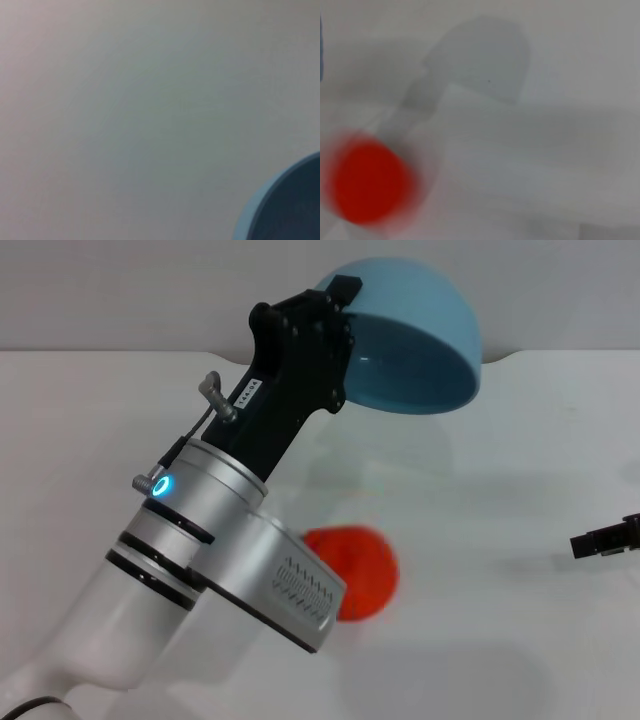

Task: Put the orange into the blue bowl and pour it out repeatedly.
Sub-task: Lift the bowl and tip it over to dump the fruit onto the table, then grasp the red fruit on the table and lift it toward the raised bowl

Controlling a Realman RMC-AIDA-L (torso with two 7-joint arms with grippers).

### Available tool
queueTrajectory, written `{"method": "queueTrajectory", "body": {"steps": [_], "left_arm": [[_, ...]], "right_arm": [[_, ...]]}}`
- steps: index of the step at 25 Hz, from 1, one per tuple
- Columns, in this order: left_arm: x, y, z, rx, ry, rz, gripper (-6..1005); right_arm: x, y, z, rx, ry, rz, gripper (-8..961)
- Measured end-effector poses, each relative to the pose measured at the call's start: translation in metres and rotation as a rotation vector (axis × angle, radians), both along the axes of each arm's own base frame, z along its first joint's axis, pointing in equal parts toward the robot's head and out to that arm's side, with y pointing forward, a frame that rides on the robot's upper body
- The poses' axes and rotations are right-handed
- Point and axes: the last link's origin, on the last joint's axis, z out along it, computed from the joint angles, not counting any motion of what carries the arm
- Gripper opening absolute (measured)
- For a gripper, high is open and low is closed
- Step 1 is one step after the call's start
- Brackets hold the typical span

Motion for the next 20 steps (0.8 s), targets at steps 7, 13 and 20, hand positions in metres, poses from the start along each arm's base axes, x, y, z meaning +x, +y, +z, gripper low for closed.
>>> {"method": "queueTrajectory", "body": {"steps": [7,13,20], "left_arm": [[0.002,0.018,0.028,-0.03,-0.254,0.216,-2],[-0.007,0.055,0.084,-0.332,-0.52,0.54,-2],[-0.041,0.072,0.148,-0.781,-0.786,0.847,-2]], "right_arm": [[-0.008,0.007,-0.004,0.01,0.03,0.034,444],[-0.032,0.018,-0.008,0.079,0.177,0.22,458],[-0.056,0.018,-0.015,0.178,0.349,0.602,475]]}}
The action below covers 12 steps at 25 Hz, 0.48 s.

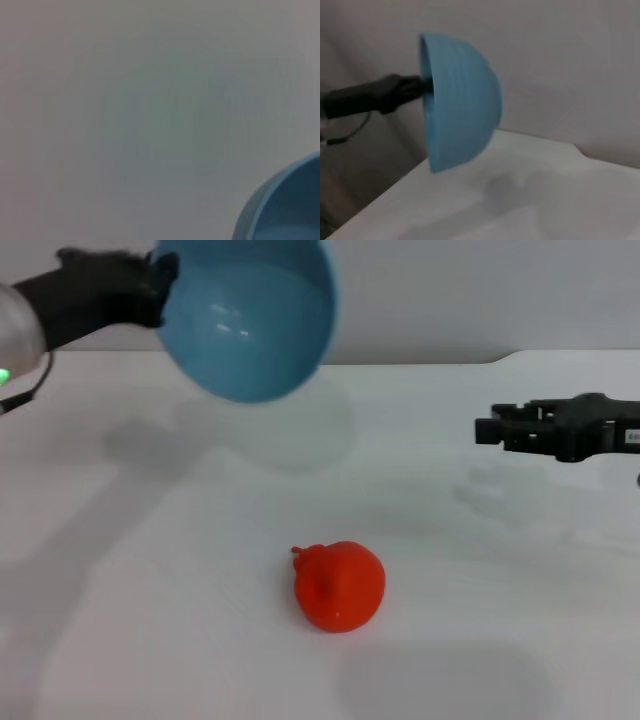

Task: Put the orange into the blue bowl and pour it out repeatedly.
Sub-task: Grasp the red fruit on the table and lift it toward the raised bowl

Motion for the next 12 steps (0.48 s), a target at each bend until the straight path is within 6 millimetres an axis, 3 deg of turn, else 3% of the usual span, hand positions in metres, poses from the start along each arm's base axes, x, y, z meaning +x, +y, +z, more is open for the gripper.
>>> {"method": "queueTrajectory", "body": {"steps": [6,12], "left_arm": [[-0.04,-0.008,0.026,-0.252,0.026,0.325,-2],[-0.055,-0.023,0.029,-0.282,0.104,0.423,-2]], "right_arm": [[-0.012,0.002,-0.019,-0.054,-0.065,0.1,490],[-0.035,0.015,-0.064,-0.218,-0.236,0.202,534]]}}
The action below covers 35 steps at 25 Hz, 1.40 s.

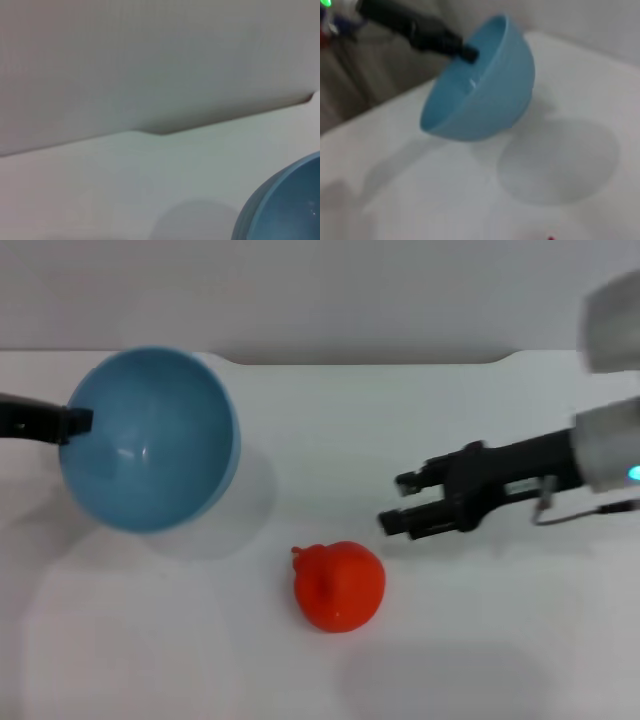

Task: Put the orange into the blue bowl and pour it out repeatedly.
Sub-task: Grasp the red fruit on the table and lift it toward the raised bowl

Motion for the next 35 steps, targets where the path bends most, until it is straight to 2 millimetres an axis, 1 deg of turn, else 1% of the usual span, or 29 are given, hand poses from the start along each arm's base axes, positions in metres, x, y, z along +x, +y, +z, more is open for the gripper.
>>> {"method": "queueTrajectory", "body": {"steps": [1,2,4,8,11,16,23,26,31,34,35], "left_arm": [[0.0,-0.003,0.0,-0.009,0.003,0.001,-2],[0.0,-0.003,0.0,-0.009,0.003,0.001,-2],[0.0,-0.005,-0.001,-0.026,0.002,0.008,-2],[-0.002,-0.01,-0.004,-0.073,0.02,0.043,-2],[-0.006,-0.013,-0.006,-0.096,0.047,0.079,-2],[-0.009,-0.015,-0.008,-0.114,0.057,0.103,-2],[-0.002,-0.014,-0.013,-0.14,0.062,0.089,-2],[0.003,-0.012,-0.016,-0.151,0.065,0.079,-2],[0.008,-0.012,-0.021,-0.171,0.067,0.074,-3],[0.012,-0.011,-0.024,-0.185,0.069,0.067,-3],[0.013,-0.011,-0.026,-0.192,0.07,0.065,-3]], "right_arm": [[-0.004,0.007,-0.017,-0.034,-0.047,-0.006,567],[-0.004,0.007,-0.017,-0.034,-0.047,-0.006,599],[-0.009,0.012,-0.032,-0.056,-0.089,-0.01,664],[-0.015,0.016,-0.054,-0.06,-0.168,-0.012,662],[-0.02,0.014,-0.065,-0.071,-0.197,-0.011,661],[-0.028,0.006,-0.072,-0.122,-0.171,-0.005,658],[-0.016,-0.008,-0.087,-0.191,-0.263,-0.008,653],[-0.01,-0.007,-0.088,-0.171,-0.297,-0.022,650],[-0.007,-0.007,-0.083,-0.145,-0.296,-0.006,646],[-0.008,-0.008,-0.075,-0.119,-0.274,0.005,389],[-0.008,-0.008,-0.072,-0.106,-0.262,0.008,371]]}}
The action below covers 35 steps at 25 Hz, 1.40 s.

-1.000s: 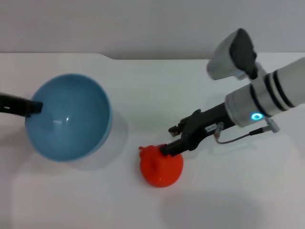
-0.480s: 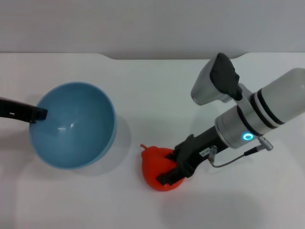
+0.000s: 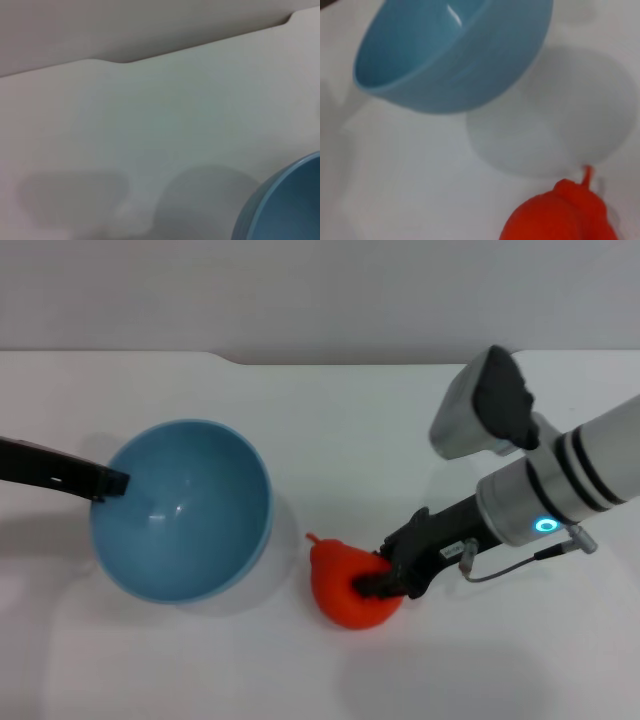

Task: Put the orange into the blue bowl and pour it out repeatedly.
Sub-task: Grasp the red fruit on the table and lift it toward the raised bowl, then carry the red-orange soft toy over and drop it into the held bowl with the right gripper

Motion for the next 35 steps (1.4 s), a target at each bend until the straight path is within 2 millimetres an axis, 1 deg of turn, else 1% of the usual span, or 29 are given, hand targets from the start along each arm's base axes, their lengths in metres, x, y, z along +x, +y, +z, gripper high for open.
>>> {"method": "queueTrajectory", "body": {"steps": [2,3,4,6,11,14,15,16,17,18,20,21,22,23,26,29,32,33,34,35], "left_arm": [[0.005,0.002,-0.006,-0.021,0.002,-0.011,-3],[0.005,0.002,-0.006,-0.021,0.002,-0.011,-3],[0.007,0.002,-0.007,-0.027,0.003,-0.015,-3],[0.011,0.004,-0.012,-0.045,0.006,-0.023,-3],[0.029,0.011,-0.043,-0.151,0.05,-0.059,-3],[0.038,0.017,-0.067,-0.221,0.093,-0.068,-3],[0.043,0.019,-0.076,-0.248,0.106,-0.079,-3],[0.048,0.021,-0.087,-0.276,0.121,-0.09,-3],[0.052,0.023,-0.092,-0.289,0.13,-0.099,-3],[0.057,0.024,-0.098,-0.302,0.137,-0.11,-3],[0.07,0.026,-0.111,-0.327,0.158,-0.141,-3],[0.073,0.026,-0.116,-0.335,0.167,-0.149,-3],[0.078,0.027,-0.118,-0.336,0.171,-0.159,-3],[0.084,0.027,-0.122,-0.34,0.181,-0.177,-3],[0.094,0.029,-0.126,-0.337,0.177,-0.202,-3],[0.1,0.029,-0.127,-0.338,0.15,-0.212,-3],[0.101,0.028,-0.126,-0.339,0.125,-0.212,-3],[0.1,0.028,-0.125,-0.339,0.123,-0.21,-3],[0.098,0.03,-0.124,-0.324,0.124,-0.209,-3],[0.098,0.03,-0.124,-0.324,0.124,-0.209,-3]], "right_arm": [[0.001,-0.001,0.013,0.047,0.042,-0.005,336],[0.001,-0.001,0.013,0.047,0.042,-0.005,318],[0.003,-0.001,0.019,0.061,0.056,-0.01,301],[0.006,-0.003,0.034,0.088,0.09,-0.024,266],[0.008,-0.009,0.083,0.178,0.167,0.002,184],[-0.002,-0.014,0.11,0.209,0.227,0.037,152],[-0.007,-0.016,0.117,0.207,0.251,0.05,141],[-0.02,-0.02,0.126,0.192,0.311,0.087,134],[-0.02,-0.02,0.126,0.192,0.311,0.087,128],[-0.027,-0.022,0.127,0.18,0.335,0.109,122],[-0.038,-0.024,0.124,0.146,0.346,0.15,109],[-0.045,-0.027,0.113,0.093,0.304,0.188,102],[-0.047,-0.028,0.105,0.061,0.271,0.204,93],[-0.047,-0.028,0.105,0.061,0.271,0.204,84],[-0.047,-0.028,0.083,0.007,0.169,0.225,57],[-0.047,-0.027,0.07,0.004,0.134,0.233,213],[-0.048,-0.026,0.068,0.009,0.132,0.238,272],[-0.049,-0.026,0.069,0.014,0.133,0.238,291],[-0.048,-0.024,0.075,0.04,0.142,0.218,311],[-0.048,-0.024,0.075,0.04,0.142,0.218,330]]}}
